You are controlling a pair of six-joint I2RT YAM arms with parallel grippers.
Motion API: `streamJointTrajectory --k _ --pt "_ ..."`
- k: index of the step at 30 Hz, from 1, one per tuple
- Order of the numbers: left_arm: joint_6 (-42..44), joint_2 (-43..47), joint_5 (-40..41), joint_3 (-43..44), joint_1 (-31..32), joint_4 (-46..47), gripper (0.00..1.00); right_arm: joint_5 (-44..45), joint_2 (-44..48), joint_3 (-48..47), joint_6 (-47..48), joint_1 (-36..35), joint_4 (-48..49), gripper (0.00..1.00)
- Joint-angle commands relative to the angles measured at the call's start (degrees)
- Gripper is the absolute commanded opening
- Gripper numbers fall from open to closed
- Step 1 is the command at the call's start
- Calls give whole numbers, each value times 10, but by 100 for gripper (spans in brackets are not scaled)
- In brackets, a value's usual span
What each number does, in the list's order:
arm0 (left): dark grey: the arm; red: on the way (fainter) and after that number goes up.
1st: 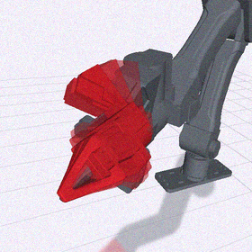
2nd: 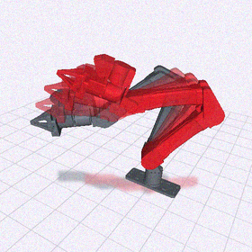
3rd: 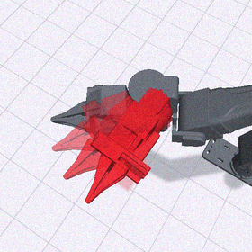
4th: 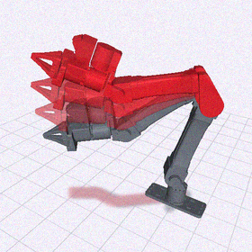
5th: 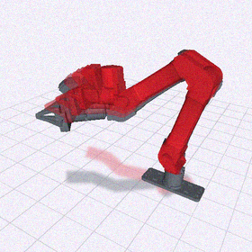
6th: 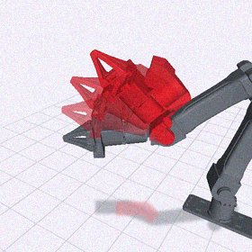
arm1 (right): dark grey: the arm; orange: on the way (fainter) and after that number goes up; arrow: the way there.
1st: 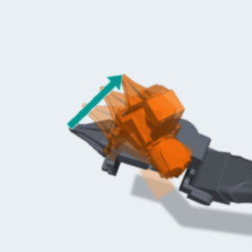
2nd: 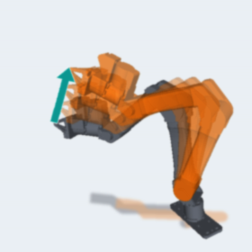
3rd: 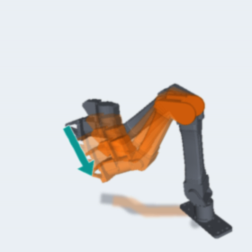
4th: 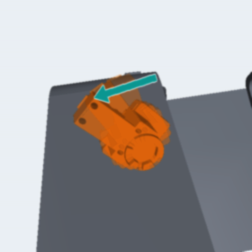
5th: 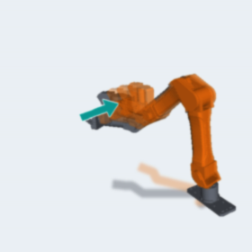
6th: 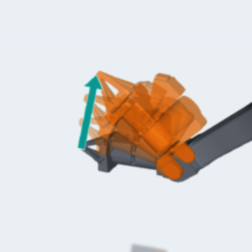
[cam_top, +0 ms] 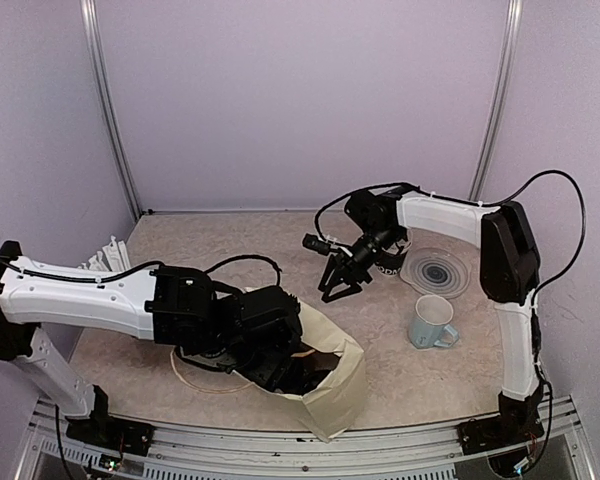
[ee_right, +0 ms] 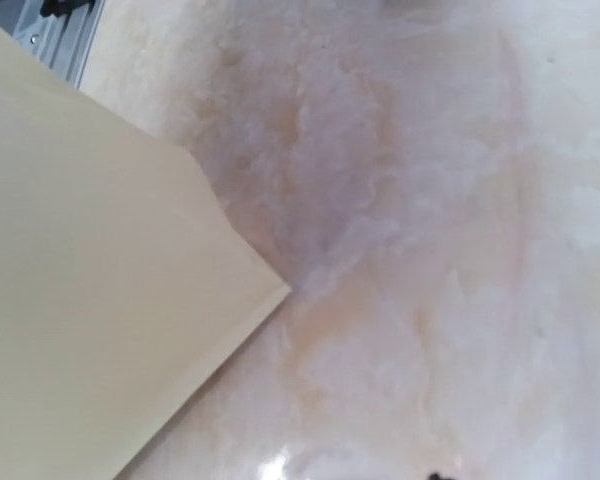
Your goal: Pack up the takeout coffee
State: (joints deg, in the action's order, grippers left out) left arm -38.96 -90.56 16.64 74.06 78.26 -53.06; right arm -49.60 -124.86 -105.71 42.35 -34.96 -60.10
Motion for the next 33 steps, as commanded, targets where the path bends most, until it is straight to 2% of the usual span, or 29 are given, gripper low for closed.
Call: streamJointTrajectory --k 1,8,10,13,24,33 --pt "24 -43 -84 8 -21 8 50 -15 34 49 1 7 12 53" --pt "50 -83 -88 9 -39 32 53 -17 68 97 -3 12 27 53" --pt "52 -91 -86 20 -41 25 56 -15 77 100 -4 13 24 53" --pt "48 -97 -65 51 -42 1 66 -11 93 94 -3 15 11 53" --pt "7 -48 -48 98 -41 -30 85 19 159 53 -23 18 -29 54" --pt "-30 -14 -15 124 -42 -24 89 57 192 0 -23 24 -68 57"
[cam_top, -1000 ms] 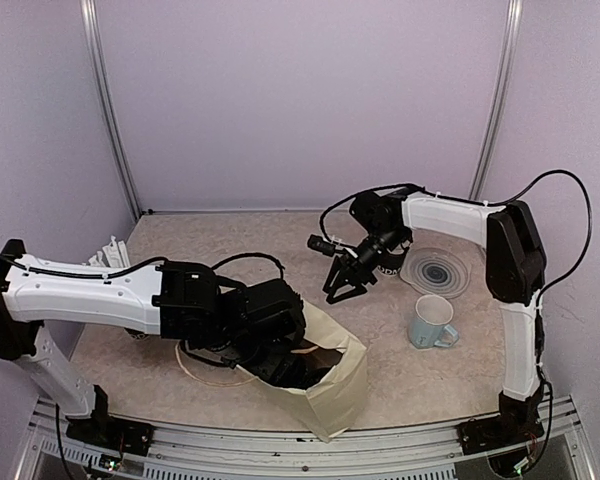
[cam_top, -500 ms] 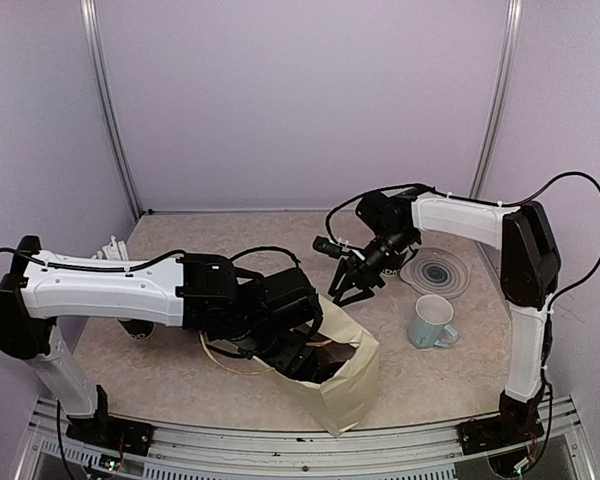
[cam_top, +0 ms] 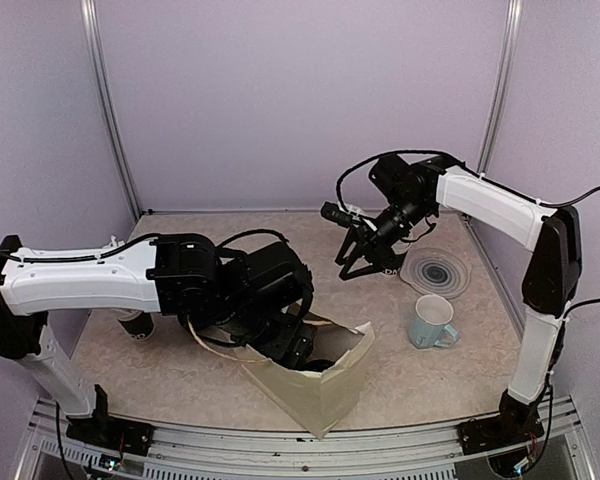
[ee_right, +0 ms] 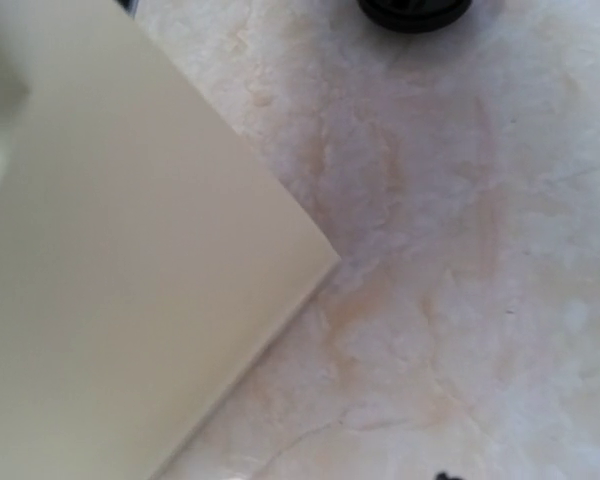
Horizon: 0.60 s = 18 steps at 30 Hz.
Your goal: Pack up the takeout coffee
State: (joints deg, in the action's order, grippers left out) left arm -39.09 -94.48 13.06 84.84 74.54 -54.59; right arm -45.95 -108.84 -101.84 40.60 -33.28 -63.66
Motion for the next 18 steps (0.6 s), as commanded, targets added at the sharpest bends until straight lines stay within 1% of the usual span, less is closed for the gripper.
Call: streamJointTrajectory --k 1,4,8,11,14,18 --pt "-33 27 24 15 -6 -4 89 20 38 -45 -7 7 -35 58" --pt "-46 32 38 6 -11 17 91 7 54 -65 -12 7 -46 59" --pt "-58 33 45 0 -20 37 91 -42 62 -99 -5 6 -85 61" --pt "-74 31 62 0 -25 36 91 -62 68 -102 11 -14 -106 63" --pt "-100 37 72 -9 -36 44 91 -41 77 -95 10 -56 -106 64" --pt "-131 46 88 -12 -40 58 90 29 92 -77 -27 -114 -68 65"
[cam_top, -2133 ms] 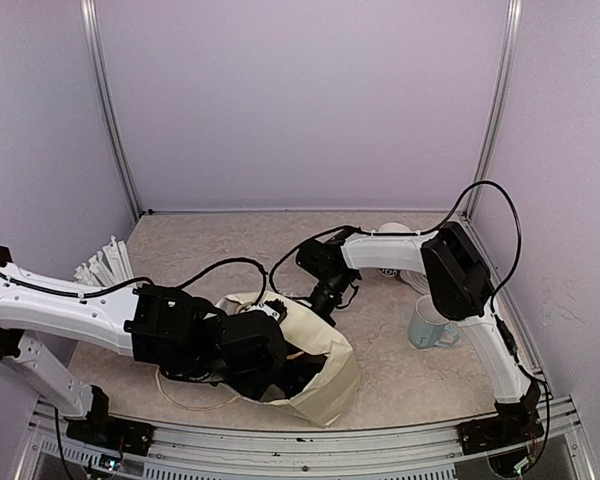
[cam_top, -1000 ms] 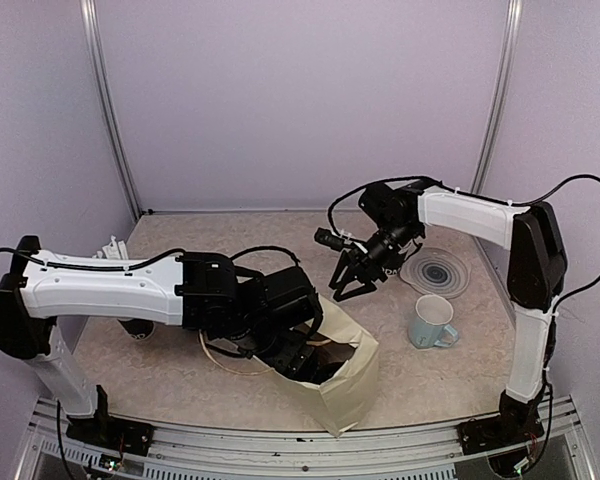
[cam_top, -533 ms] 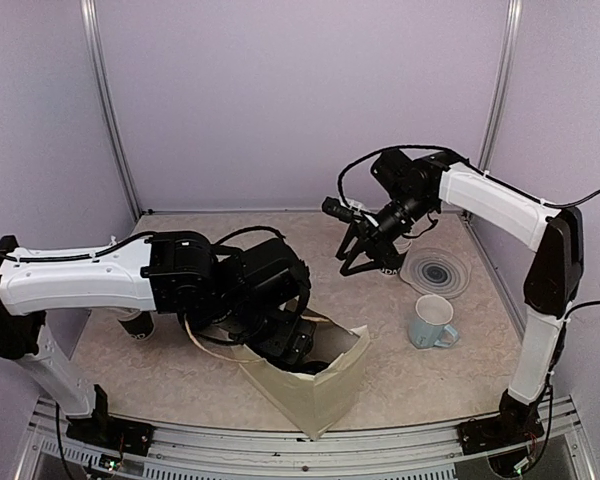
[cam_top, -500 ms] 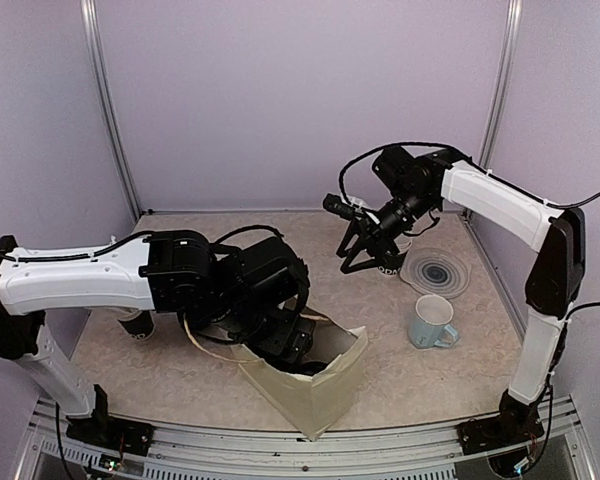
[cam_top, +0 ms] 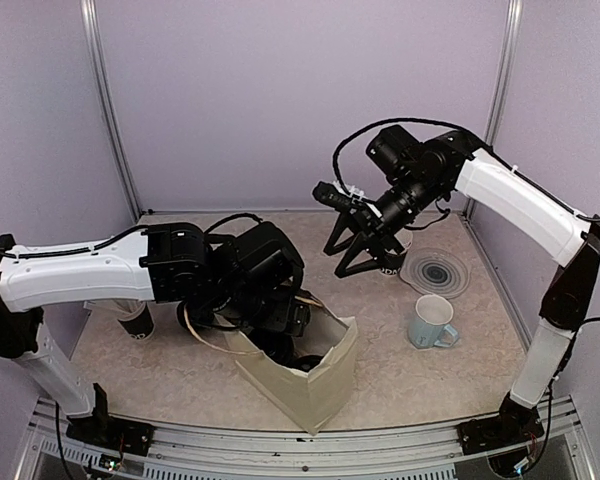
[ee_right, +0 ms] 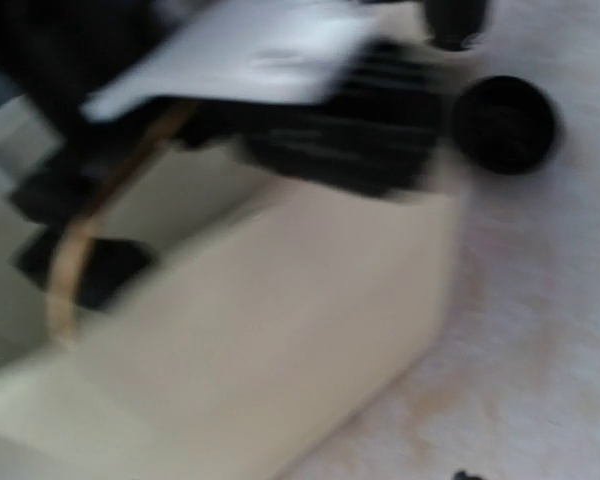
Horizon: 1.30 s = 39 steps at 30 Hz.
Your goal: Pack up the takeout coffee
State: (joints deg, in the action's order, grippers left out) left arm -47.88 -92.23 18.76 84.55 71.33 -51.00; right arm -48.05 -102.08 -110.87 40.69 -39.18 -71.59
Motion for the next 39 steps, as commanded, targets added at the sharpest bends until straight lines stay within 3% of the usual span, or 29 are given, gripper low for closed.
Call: streamJointTrajectory --k 1,14,19,26,35,39 --pt "-50 24 35 -9 -8 23 90 62 25 9 -36 -66 15 66" --pt "-96 14 53 4 -12 3 89 145 52 16 -108 -128 67 86" --pt "-117 24 65 0 -14 9 88 213 53 46 -125 -164 90 86" --pt "-127 33 68 -4 -14 6 87 288 45 57 -146 -167 116 67" --pt "-109 45 43 -18 -5 -15 84 352 22 34 -148 -166 127 14" --pt "-88 57 31 -29 -2 -36 84 365 8 13 -146 -158 130 1"
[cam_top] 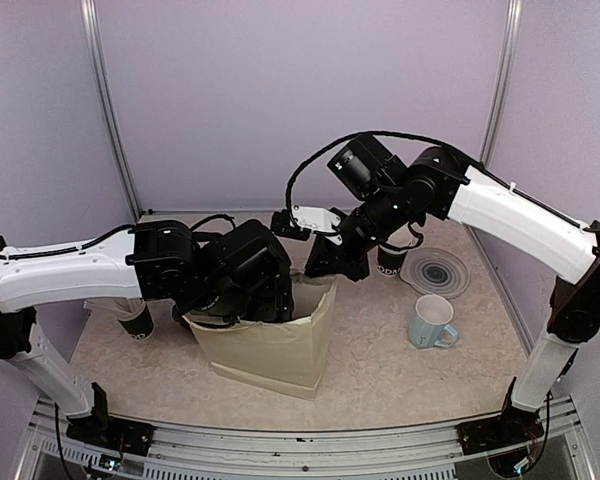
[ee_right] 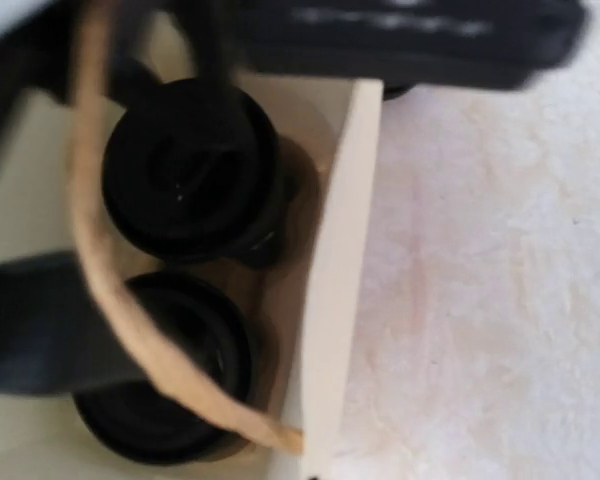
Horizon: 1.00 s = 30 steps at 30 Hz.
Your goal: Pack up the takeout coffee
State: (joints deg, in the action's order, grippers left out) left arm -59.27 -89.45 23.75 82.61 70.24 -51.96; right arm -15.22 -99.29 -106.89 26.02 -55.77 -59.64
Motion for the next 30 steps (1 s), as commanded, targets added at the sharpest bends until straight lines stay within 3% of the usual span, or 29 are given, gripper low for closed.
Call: streamJointTrajectory --k 1,6,12,18,23,30 --pt "35 34 -23 -11 9 -29 84 39 -22 -30 2 11 11 0" --pt "97 49 -29 -8 15 -34 85 40 -32 -41 5 30 12 0" --pt "195 65 -27 12 29 28 84 34 -38 -42 15 42 9 0" --pt "271 134 -11 -1 33 174 81 22 -28 -23 40 51 23 0" --pt "303 208 -8 -64 29 307 81 8 -22 -18 50 74 41 0" --pt "298 237 72 -123 24 394 81 -15 -20 -20 73 82 59 0"
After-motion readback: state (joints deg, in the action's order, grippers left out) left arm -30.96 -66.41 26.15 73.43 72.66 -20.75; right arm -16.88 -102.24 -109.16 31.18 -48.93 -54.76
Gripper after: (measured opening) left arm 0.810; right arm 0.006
